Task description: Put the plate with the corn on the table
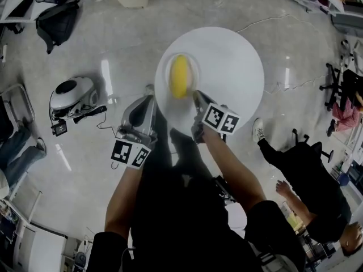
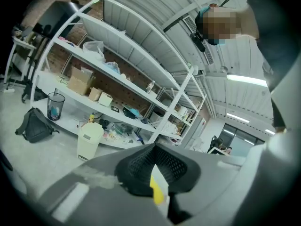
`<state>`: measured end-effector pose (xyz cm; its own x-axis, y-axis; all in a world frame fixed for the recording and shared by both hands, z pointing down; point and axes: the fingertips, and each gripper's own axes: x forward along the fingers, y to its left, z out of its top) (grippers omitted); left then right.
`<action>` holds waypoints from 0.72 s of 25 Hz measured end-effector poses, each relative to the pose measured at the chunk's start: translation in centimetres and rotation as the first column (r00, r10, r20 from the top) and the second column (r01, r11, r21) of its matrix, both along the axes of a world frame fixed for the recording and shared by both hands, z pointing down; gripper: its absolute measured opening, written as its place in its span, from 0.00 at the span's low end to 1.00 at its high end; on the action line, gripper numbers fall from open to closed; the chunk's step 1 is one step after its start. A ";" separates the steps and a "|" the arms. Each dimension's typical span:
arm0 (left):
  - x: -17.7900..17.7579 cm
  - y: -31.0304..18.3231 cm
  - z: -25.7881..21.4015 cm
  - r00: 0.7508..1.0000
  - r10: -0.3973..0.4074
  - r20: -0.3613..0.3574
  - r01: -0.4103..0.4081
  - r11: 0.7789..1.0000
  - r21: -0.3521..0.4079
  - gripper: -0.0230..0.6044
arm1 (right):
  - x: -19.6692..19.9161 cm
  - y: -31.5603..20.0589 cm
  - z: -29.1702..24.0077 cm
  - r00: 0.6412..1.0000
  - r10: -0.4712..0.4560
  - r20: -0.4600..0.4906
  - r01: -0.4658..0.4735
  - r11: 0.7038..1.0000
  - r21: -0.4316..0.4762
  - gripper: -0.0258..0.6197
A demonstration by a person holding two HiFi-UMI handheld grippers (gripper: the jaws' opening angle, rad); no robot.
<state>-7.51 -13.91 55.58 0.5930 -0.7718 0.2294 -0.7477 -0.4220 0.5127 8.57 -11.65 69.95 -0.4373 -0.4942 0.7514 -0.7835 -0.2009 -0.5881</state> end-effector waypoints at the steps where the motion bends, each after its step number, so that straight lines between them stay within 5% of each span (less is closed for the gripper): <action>1: 0.0 0.2 -0.2 1.000 -0.003 0.000 0.003 1.000 0.002 0.04 | -0.1 0.1 -0.3 1.000 -0.004 0.002 0.004 1.000 0.006 0.05; 18: 1.7 3.6 -6.8 0.998 -0.055 0.030 0.053 0.996 0.079 0.04 | -0.8 0.3 -8.9 0.997 -0.073 0.002 0.072 0.985 0.158 0.05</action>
